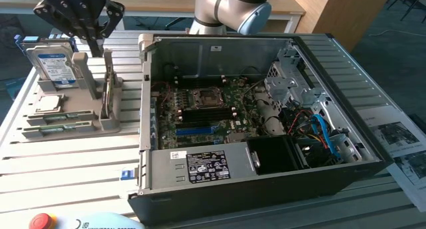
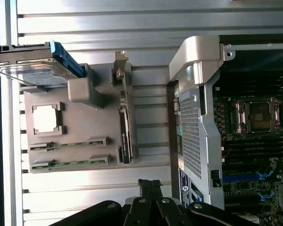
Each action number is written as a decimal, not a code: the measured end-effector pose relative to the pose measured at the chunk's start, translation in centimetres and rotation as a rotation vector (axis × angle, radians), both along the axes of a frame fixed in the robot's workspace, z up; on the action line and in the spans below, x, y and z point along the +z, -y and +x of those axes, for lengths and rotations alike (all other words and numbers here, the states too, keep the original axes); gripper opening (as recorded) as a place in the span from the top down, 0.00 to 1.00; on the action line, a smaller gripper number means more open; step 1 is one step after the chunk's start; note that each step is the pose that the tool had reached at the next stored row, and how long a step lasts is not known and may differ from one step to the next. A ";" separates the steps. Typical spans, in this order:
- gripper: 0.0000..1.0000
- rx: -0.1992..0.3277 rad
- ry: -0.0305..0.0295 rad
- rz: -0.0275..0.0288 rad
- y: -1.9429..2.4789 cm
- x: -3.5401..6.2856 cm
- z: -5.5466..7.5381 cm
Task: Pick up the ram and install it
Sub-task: 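Reach for the ram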
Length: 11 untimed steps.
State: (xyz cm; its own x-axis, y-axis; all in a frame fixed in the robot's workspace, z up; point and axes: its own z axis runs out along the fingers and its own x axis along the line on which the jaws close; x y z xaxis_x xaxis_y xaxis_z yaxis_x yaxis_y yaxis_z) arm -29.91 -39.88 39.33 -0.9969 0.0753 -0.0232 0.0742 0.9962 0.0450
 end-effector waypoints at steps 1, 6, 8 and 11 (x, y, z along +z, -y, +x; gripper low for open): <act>0.90 0.000 0.0001 0.0000 0.00 0.00 -0.3; 0.90 0.000 0.0000 0.0000 0.00 0.00 -1.7; 0.90 0.000 0.0000 0.0000 0.00 0.00 -2.3; 0.90 0.000 0.0000 0.0001 0.00 0.00 -3.1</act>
State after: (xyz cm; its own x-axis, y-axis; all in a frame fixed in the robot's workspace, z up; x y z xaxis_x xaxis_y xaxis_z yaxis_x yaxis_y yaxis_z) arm -33.01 -39.88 39.33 -0.9969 0.0753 -0.0233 0.0742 0.9962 0.0451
